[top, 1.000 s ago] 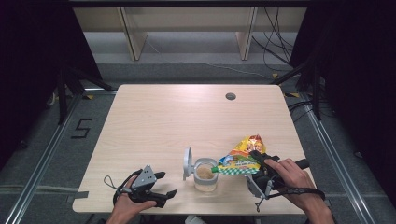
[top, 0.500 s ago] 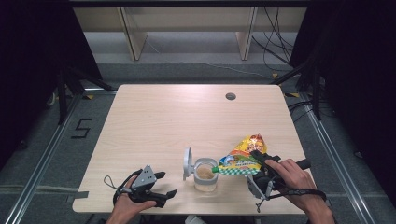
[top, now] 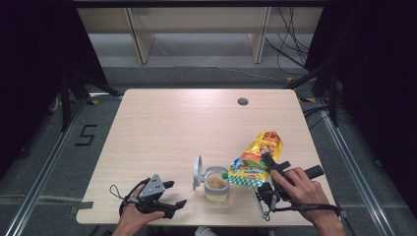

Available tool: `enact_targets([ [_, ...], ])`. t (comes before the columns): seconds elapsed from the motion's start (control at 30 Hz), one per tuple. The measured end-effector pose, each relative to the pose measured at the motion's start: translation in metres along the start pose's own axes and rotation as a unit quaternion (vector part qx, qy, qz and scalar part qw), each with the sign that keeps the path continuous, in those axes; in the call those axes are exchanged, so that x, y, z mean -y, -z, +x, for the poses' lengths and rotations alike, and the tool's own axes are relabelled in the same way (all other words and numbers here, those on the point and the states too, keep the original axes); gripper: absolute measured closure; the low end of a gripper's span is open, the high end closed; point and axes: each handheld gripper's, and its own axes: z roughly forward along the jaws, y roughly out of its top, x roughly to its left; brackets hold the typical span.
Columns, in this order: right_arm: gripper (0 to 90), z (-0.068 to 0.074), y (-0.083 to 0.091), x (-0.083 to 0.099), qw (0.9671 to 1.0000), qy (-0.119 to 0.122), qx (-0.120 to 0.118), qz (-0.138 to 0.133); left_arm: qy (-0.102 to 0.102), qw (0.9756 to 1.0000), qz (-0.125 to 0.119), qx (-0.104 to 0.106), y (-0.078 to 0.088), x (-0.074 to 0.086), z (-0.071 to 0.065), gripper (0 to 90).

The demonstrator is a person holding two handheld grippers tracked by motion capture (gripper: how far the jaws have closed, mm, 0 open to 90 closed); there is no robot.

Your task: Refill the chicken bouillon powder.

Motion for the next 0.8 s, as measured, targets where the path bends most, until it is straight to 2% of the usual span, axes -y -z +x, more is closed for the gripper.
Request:
enact_targets([
  [0.03,77.7,0.003,-0.001,-0.001,0.9999,-0.01,0.007,-0.003,0.0,1.0,-0.001,0.0,0.0,0.0,0.0,20.6],
  [0.2,77.7,-0.005,-0.003,-0.005,0.9993,0.033,0.018,-0.009,0.009,0.9999,-0.013,0.005,-0.002,0.001,-0.001,20.6],
  [0.27,77.8,-0.005,-0.001,-0.005,0.9993,0.034,0.016,0.008,0.009,0.9999,-0.012,0.005,-0.002,0.001,-0.001,20.6],
  [0.33,77.8,-0.01,-0.001,-0.006,0.9978,0.06,0.028,0.002,0.007,0.9999,-0.011,0.005,-0.002,0.001,-0.001,20.6],
  [0.37,77.8,-0.007,0.0,-0.006,0.9988,0.04,0.025,0.016,0.008,0.9999,-0.012,0.005,-0.002,0.001,-0.001,20.6],
  [0.4,77.8,-0.009,0.0,-0.007,0.9981,0.053,0.029,0.012,0.013,0.9997,-0.018,0.004,-0.003,0.001,-0.002,20.6],
  [0.47,77.8,-0.008,0.0,-0.008,0.9983,0.046,0.029,0.02,0.012,0.9998,-0.016,0.005,-0.003,0.001,-0.001,20.6],
  [0.5,77.8,-0.009,0.0,-0.009,0.998,0.056,0.024,0.019,0.008,0.9999,-0.012,0.005,-0.002,0.001,-0.001,20.6],
  [0.6,77.8,-0.008,0.0,-0.01,0.9978,0.055,0.031,0.019,0.01,0.9998,-0.013,0.006,-0.003,0.0,-0.001,20.6],
  [0.63,77.8,-0.011,-0.002,-0.009,0.9958,0.083,0.036,0.008,0.011,0.9999,-0.01,0.007,-0.003,0.0,-0.001,20.6],
  [0.7,77.8,-0.012,-0.002,-0.01,0.9941,0.101,0.036,0.013,0.008,0.9999,-0.006,0.006,-0.003,-0.001,-0.001,20.6],
  [0.73,77.8,-0.01,-0.002,-0.01,0.9955,0.087,0.037,0.012,0.008,0.9999,-0.008,0.006,-0.003,-0.001,-0.001,20.6],
  [0.8,77.9,-0.011,-0.002,-0.01,0.9951,0.093,0.031,0.012,0.008,0.9999,-0.008,0.006,-0.003,-0.001,-0.001,20.6],
])
